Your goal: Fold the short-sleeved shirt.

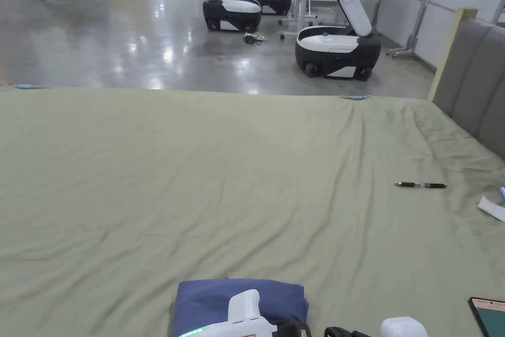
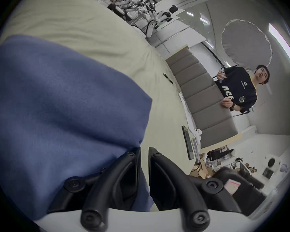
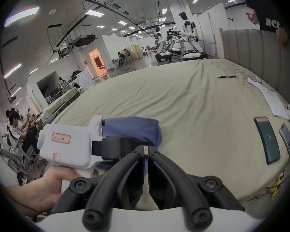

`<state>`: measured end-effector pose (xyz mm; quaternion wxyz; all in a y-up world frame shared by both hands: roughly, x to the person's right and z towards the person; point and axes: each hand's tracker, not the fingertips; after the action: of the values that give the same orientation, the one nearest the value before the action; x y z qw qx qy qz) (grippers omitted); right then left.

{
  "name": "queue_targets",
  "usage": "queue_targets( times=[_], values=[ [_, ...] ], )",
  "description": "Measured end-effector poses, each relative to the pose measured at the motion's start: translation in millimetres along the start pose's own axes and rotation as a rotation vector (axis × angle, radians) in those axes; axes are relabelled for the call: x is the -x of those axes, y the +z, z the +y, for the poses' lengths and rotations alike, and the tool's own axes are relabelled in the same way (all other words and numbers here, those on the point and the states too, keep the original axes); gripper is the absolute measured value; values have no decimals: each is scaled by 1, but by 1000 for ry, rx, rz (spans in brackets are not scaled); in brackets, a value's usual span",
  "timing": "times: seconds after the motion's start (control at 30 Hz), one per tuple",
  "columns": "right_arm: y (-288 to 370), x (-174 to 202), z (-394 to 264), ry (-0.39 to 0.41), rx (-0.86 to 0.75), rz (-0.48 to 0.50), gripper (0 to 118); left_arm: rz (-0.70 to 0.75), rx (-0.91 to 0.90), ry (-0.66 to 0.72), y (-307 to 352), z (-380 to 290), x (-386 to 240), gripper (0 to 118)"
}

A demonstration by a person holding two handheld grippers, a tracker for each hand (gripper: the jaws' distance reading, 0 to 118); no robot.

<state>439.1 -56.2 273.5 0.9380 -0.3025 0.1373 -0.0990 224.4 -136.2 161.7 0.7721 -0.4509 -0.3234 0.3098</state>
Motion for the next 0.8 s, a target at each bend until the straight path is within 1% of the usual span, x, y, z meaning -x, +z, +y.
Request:
queue_targets(
  times=[0.03,0.07,0.1,0.13,0.17,0.2,0.23,0.27,0.3,0.37,0.4,0.43,0.47,0.53,0.57,0.63,0.67,0.7,0.73,0.77,0.8],
  values=[
    [-9,2,4,5,3,29,6,20,-6,-47,13,1,-7,12],
    [-20,3,8,-7,6,71,6,40,-29,-93,27,0,-12,12],
    [-35,2,10,-42,13,121,6,45,-66,-135,47,-1,-15,17],
    [-51,-2,10,-92,27,165,6,81,-102,-175,69,-1,-14,37],
    [-64,-7,10,-127,13,153,6,163,-145,-190,86,-1,-11,44],
    [-81,-11,6,-175,62,201,6,152,-180,-186,105,-2,-3,55],
    [-95,-17,1,-212,100,240,6,151,-206,-156,124,-1,8,74],
    [-105,-21,-4,-234,130,268,6,164,-225,-131,141,2,20,79],
    [-113,-23,-10,-231,154,260,6,173,-237,-105,157,3,33,79],
    [-117,-30,-19,-198,149,168,5,215,-236,-57,173,4,57,79],
    [-118,-33,-20,-227,137,152,4,225,-226,-20,176,9,73,79],
    [-117,-37,-19,-276,122,157,4,217,-213,30,174,9,85,79],
    [-112,-36,-19,-310,109,151,4,188,-190,89,170,10,97,79],
    [-113,-38,-17,-305,104,137,4,115,-155,180,146,10,117,78],
    [-114,-39,-17,-303,107,142,3,37,-156,200,136,9,122,78],
    [-112,-37,-16,-301,113,148,3,-54,-193,193,114,13,114,76],
    [-112,-37,-16,-294,114,148,3,-126,-157,196,102,15,109,76],
    [-112,-37,-15,-288,115,150,4,-166,-112,201,89,17,103,69],
    [-110,-34,-15,-284,114,148,4,-136,-95,188,79,18,99,33],
    [-109,-34,-14,-282,114,146,4,-100,-63,180,71,19,96,27],
    [-106,-33,-13,-275,109,138,4,15,-53,177,67,18,93,26]
  ],
)
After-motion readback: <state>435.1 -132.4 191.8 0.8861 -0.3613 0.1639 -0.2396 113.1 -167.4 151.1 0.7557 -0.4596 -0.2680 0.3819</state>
